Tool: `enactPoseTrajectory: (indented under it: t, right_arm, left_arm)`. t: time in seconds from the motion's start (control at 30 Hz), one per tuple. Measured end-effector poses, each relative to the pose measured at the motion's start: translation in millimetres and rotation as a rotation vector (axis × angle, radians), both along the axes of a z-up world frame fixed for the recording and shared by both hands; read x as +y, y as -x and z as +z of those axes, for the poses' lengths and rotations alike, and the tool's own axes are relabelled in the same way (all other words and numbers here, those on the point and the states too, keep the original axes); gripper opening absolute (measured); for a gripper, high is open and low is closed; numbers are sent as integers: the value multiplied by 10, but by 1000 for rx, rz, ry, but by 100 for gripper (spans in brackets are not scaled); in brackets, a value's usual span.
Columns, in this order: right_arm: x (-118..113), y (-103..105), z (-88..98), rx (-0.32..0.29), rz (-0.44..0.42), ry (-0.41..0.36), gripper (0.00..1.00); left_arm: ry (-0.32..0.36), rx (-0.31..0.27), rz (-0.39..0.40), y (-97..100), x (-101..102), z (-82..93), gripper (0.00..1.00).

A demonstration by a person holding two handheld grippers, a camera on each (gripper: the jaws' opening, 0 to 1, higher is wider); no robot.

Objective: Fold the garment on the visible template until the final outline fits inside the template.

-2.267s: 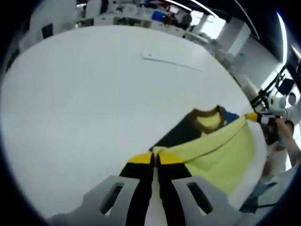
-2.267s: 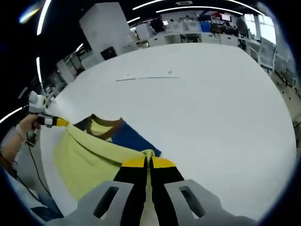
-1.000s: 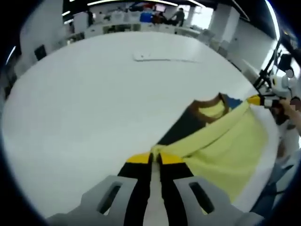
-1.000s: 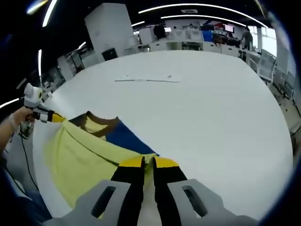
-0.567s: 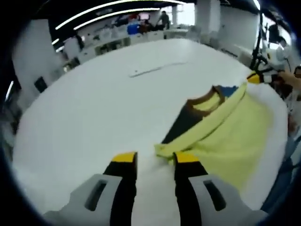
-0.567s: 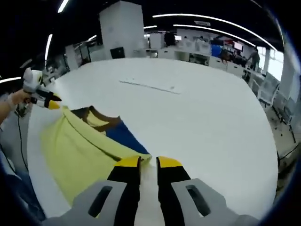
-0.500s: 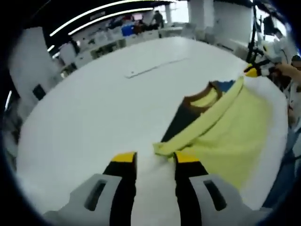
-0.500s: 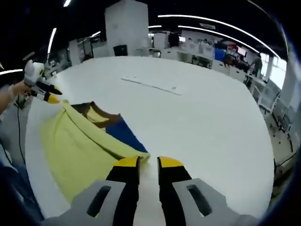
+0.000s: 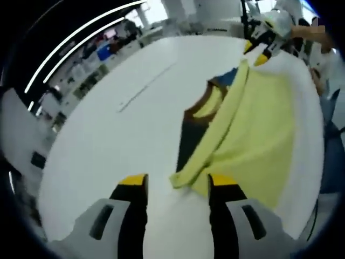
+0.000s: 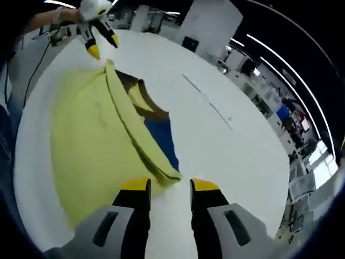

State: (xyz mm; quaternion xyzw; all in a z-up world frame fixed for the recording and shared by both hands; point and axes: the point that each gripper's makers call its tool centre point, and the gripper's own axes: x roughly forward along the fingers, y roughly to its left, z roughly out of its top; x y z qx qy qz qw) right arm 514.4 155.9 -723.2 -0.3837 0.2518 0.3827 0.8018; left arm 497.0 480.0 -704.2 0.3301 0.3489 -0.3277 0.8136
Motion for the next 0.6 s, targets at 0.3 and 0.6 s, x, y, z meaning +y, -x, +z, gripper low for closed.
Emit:
enactPoseTrajectory:
  t: [0.3,0.6]
  right_arm:
    - [59,-13,-136,1,112,93,23]
    - [86,-77,-194,13,159,110,21]
  left_arm:
    - [-99,8,-122,53,-60,-206,31]
    - [-176,-48,-207,5,-109,-289,32]
